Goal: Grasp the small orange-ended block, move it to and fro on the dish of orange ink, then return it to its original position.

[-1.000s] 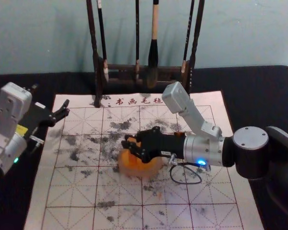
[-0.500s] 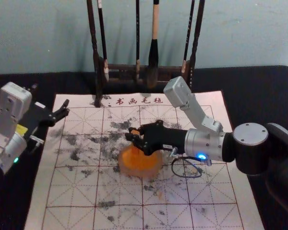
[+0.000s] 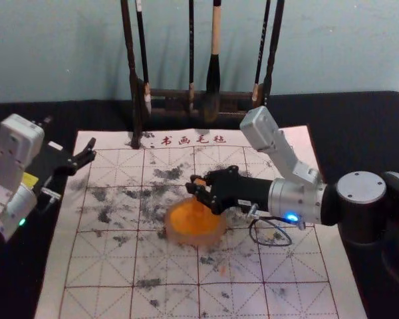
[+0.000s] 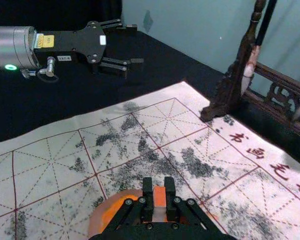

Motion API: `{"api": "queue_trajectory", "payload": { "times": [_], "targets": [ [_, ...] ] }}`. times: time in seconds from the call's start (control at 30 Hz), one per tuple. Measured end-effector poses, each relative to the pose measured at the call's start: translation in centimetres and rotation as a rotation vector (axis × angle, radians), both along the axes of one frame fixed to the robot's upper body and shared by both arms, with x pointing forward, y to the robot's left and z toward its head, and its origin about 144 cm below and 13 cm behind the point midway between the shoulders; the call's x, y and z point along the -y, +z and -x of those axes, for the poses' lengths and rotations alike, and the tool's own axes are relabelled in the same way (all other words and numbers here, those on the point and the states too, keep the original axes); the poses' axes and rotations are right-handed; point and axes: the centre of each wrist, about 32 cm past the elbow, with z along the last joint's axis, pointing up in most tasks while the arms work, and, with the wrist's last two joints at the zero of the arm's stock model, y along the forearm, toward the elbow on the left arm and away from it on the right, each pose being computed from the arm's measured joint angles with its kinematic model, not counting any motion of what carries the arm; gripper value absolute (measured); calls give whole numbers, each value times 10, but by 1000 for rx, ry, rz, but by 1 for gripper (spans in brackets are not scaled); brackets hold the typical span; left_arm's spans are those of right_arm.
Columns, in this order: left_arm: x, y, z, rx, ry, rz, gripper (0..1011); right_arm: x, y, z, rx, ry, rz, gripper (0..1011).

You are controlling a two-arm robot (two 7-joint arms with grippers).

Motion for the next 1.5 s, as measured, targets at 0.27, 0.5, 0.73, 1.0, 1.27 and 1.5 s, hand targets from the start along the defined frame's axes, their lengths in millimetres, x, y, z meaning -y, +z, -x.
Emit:
{"api": "queue_trajectory", "payload": {
  "times": [0.27,0.5,0.73,1.0,1.27,1.5],
  "targets": [
    [0,0,0,0,0,0,1001,9,2,4,1,-10,1,110],
    [0,0,0,0,0,0,1001,15,3,8,-1,-12,-2,109],
    [0,0,0,0,0,0,1001,17,3,13,-8,6,-1,110],
    [0,0,0,0,0,0,1001,11,1,19,-18,35,-3,110],
    [0,0,0,0,0,0,1001,4,1,20,-27,58,-13,110],
    [0,0,0,0,0,0,1001,-5,0,18,-32,71,-19,109]
  ]
}}
